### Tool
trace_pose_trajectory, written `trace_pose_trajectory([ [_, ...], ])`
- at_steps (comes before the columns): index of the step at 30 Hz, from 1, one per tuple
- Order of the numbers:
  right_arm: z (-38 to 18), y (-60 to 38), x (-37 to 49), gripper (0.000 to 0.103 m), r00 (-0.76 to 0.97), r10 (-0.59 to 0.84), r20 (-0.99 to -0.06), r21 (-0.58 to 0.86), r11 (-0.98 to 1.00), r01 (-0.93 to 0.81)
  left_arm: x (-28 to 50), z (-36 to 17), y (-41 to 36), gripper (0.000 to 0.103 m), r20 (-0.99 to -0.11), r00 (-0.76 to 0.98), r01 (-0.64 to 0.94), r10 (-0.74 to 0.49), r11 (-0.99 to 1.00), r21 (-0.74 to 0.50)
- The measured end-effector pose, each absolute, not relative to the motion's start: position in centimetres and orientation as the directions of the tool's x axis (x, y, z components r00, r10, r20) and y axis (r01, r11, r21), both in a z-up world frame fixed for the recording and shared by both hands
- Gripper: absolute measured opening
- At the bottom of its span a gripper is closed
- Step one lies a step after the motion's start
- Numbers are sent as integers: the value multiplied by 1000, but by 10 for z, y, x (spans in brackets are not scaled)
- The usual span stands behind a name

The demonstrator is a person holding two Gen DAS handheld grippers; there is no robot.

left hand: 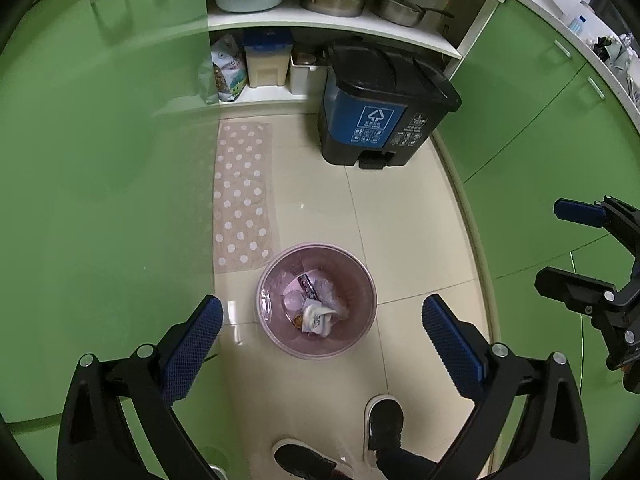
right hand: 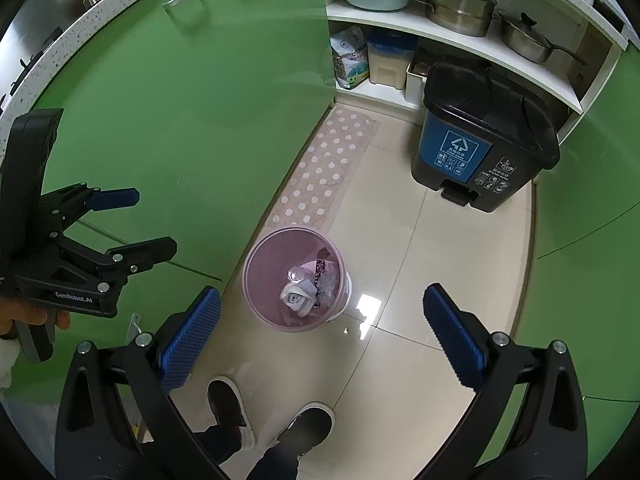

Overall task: Collect trash
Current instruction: 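Move both empty grippers back to the counter mat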

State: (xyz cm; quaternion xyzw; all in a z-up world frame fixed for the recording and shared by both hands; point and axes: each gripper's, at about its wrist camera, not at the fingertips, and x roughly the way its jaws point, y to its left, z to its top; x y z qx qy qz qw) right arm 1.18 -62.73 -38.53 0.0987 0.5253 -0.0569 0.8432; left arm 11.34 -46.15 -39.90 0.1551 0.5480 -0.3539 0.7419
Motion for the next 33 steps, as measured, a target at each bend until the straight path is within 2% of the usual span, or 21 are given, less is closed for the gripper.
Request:
trace_pose_trajectory([
  [6, -378, -621, 11, 99, 441, 14, -897, 109, 975, 192, 109, -388, -455, 96, -924, 151, 694, -352, 703, -155],
  [12, -340, -609, 1, 99, 455, 13, -891, 106, 978, 180, 94, -344, -441, 96, -917, 167, 696, -362, 702, -151],
  [23, -196, -550, -21, 99, 508, 46, -860, 91, 994, 64, 63, -199, -378, 96, -878, 268, 635, -396, 758, -149],
  [27, -146, -519, -21, 100, 535, 76, -841, 84, 996, -10, 52, -139, -336, 96, -858, 339, 569, -387, 810, -140],
  [33, -80, -454, -11, 100, 574, 152, -804, 64, 983, -171, 37, -81, -262, 96, -832, 443, 434, -333, 892, -126],
])
